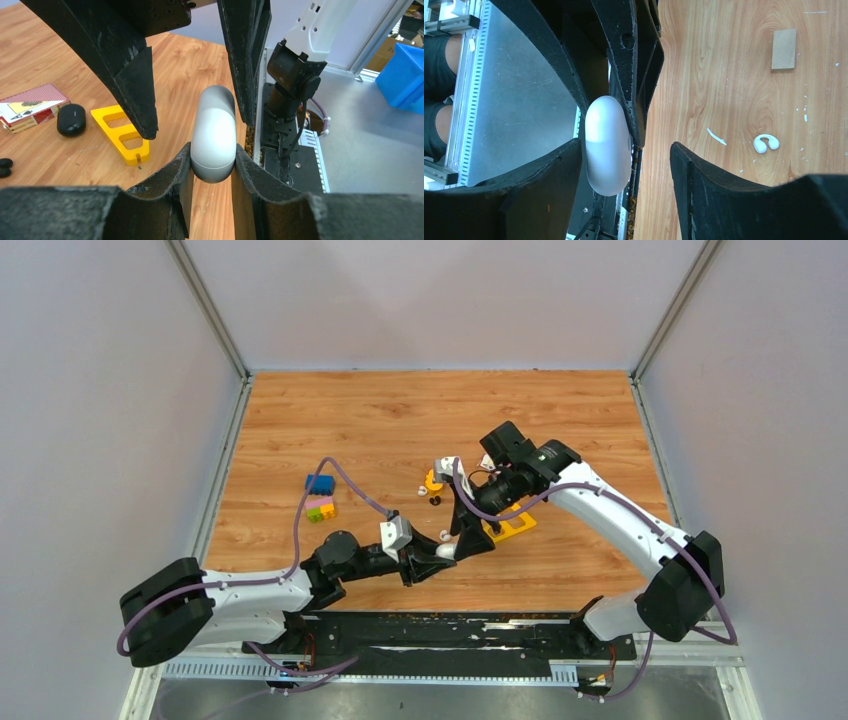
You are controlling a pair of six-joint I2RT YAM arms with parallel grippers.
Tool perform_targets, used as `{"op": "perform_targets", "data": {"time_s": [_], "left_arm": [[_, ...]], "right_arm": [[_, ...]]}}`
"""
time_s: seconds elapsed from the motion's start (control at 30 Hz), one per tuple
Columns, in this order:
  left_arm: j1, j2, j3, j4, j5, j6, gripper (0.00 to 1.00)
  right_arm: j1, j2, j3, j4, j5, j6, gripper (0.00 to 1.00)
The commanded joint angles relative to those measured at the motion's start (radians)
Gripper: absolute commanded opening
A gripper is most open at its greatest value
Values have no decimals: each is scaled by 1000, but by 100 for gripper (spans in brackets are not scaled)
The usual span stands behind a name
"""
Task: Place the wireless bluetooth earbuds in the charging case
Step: Open the charging case.
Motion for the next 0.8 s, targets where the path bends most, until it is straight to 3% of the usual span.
{"op": "perform_targets", "data": {"time_s": [0.0, 0.27, 0.77], "left_arm": [[-4, -14, 43, 34, 7, 21, 4], [-11, -40, 44, -9, 7, 40, 3], [-24, -78, 15, -44, -28, 48, 3]], "right_arm": [[-2, -36, -5, 6, -5, -31, 64], [-23, -10, 36, 26, -11, 16, 56], [-34, 23, 100, -1, -45, 26, 55]]}}
